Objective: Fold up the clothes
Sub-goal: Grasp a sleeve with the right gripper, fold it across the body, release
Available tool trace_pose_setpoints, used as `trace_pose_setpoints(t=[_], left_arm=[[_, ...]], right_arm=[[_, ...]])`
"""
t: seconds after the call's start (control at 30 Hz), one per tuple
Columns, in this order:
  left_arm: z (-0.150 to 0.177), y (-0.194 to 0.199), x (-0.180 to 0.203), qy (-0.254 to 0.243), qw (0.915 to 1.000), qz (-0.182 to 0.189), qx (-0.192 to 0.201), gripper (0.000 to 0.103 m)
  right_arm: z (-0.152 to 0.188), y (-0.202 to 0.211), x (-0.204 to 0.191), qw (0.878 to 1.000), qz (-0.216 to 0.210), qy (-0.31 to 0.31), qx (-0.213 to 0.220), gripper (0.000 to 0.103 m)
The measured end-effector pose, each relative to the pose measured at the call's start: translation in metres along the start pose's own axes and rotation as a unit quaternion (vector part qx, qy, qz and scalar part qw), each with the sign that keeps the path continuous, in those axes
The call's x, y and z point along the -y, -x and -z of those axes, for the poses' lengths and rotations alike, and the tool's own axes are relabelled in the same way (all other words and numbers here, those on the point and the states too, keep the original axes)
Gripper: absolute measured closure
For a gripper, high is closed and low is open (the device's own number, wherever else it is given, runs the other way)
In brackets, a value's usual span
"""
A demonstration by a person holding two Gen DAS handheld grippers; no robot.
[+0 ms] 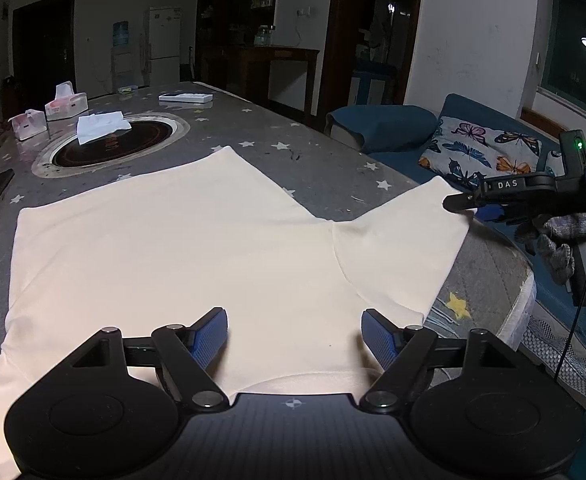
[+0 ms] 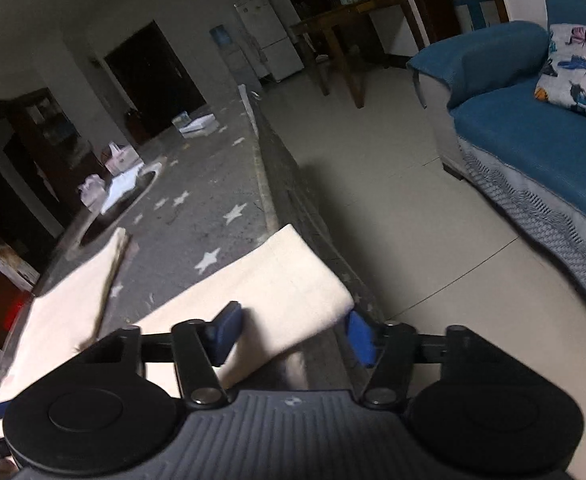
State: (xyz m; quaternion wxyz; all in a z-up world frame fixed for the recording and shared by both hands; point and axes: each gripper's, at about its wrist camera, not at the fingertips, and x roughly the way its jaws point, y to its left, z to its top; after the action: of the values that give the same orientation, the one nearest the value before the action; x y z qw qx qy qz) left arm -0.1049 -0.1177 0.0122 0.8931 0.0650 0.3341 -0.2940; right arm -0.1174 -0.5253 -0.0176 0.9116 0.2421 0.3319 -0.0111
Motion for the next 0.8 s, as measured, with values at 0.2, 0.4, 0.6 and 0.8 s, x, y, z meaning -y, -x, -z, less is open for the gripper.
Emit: trace_pose_setpoints(t=[0.2, 0.4, 0.6, 0.8], left_arm=[[0.0, -0.001, 0.002, -0.001, 1.0, -0.001, -0.003, 0.026], [0.0, -0.002, 0.003, -0.003, 1.0, -0.002, -0.003, 0.025], [0.0, 0.009, -0.008, 0.007, 0.9998, -0.015, 0.011, 0.023], [0.006, 0.032, -0.034, 0.039, 0.9974, -0.052, 0.032, 0.021]], right_arm=[[-0.003, 0.009, -0.002, 1.0, 0.016, 0.009, 0.023, 0.074], [-0.007, 0.017, -0.015, 0.999, 0.013, 0.024, 0.04, 0.093], [-0.026, 0.032, -0.058, 0.996, -0.049, 0.063, 0.042, 0.094], [-0.041, 0.036, -0.129, 0.982, -0.141, 0.121, 0.019, 0.094]])
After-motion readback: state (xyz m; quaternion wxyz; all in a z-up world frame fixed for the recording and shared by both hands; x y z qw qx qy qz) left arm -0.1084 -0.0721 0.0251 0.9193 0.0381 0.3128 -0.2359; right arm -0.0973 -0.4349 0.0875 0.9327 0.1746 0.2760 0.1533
